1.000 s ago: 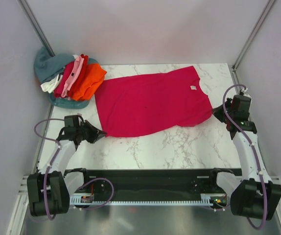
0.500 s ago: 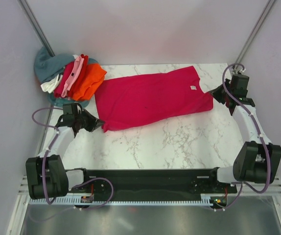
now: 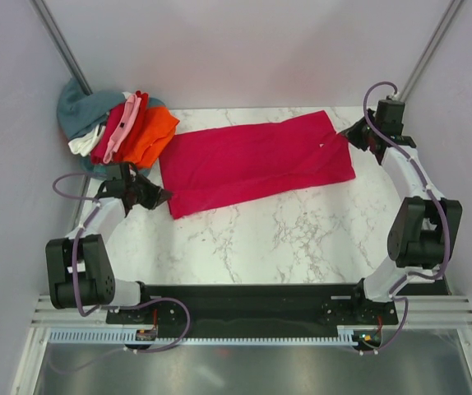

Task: Fold and stack the t-shirts
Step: Fold the tshirt

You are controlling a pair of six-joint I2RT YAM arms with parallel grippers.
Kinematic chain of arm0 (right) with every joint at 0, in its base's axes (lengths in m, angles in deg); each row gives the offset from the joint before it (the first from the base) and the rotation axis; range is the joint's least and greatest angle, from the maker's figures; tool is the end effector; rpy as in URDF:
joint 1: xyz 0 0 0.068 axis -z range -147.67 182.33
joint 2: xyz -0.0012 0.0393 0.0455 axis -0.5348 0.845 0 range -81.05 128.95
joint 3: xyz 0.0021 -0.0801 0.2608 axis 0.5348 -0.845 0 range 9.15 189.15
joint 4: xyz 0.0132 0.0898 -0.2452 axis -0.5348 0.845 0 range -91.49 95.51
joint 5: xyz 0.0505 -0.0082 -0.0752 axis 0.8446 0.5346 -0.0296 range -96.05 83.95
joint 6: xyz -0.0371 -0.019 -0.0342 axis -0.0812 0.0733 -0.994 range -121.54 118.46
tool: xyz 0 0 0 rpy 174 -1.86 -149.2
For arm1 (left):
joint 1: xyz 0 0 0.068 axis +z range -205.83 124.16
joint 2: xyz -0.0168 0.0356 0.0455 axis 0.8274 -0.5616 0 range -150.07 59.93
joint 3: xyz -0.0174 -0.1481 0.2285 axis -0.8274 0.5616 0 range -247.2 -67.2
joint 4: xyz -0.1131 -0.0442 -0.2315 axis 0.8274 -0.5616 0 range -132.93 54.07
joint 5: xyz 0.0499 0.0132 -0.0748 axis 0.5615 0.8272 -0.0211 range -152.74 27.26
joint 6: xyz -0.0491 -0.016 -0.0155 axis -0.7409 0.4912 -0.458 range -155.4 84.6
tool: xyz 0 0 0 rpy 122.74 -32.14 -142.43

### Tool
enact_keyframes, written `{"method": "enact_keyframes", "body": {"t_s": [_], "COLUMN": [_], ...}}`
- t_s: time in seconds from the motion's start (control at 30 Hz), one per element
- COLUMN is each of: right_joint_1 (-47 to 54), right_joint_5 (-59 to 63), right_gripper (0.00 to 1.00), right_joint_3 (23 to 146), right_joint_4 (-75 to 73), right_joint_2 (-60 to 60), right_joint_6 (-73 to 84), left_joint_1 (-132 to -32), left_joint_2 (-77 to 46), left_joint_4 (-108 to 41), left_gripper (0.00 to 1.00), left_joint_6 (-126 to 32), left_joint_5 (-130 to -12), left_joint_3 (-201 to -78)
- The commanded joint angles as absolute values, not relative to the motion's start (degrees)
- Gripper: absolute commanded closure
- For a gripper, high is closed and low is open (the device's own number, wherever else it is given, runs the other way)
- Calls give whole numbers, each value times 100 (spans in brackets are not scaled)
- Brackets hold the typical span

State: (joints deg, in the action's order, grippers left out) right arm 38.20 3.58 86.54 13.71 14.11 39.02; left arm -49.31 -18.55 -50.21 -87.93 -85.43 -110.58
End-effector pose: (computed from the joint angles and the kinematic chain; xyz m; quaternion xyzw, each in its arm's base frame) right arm 0.3855 -0.0337 0.2994 0.3083 0.8205 0.2122 0.4320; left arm 0.2715 0.0172 0.1993 -0.3938 0.8338 -0.3028 0.2410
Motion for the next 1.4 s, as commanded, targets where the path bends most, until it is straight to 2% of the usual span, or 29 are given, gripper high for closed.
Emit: {"method": "enact_keyframes", "body": {"t_s": [0.0,0.53,1.2,1.23,1.27,1.3,1.37], "right_joint_1": [3805,3708,3646,3646,3646,3638,3629], "right_joint_5": [423,889,881,898,924,951,942], "right_gripper": [100,100,100,97,88,56,19], "right_joint_3": [9159,10319,11049,11093,11119,11154,11181], "right_joint_4": [1178,1108,1090,1081,1081,1064,1081], "right_joint_2": [1703,2785,3655,3690,3760,3795,3805], "right_joint_6": [4003,4004,4100,4100,4100,4091,4109], "left_joint_1": [-4880,-4819,-4713,-4713,-4713,-4722,-4722], "left_joint_2": [-2005,-2752,-3279,-3306,-3384,-3402,-3411], "left_joint_4": [-4665,-4199,-3480,-3452,-3443,-3443,-3452], "left_gripper": [98,98,98,98,97,94,84], "left_joint_6": [-8919,-9191,-9209,-9217,-9226,-9200,-9069], "left_joint_5": [-8287,-8216,-8392,-8400,-8418,-8453,-8593], "left_joint_3": [-11457,-11870,-11985,-11994,-12037,-12064,-12160]}}
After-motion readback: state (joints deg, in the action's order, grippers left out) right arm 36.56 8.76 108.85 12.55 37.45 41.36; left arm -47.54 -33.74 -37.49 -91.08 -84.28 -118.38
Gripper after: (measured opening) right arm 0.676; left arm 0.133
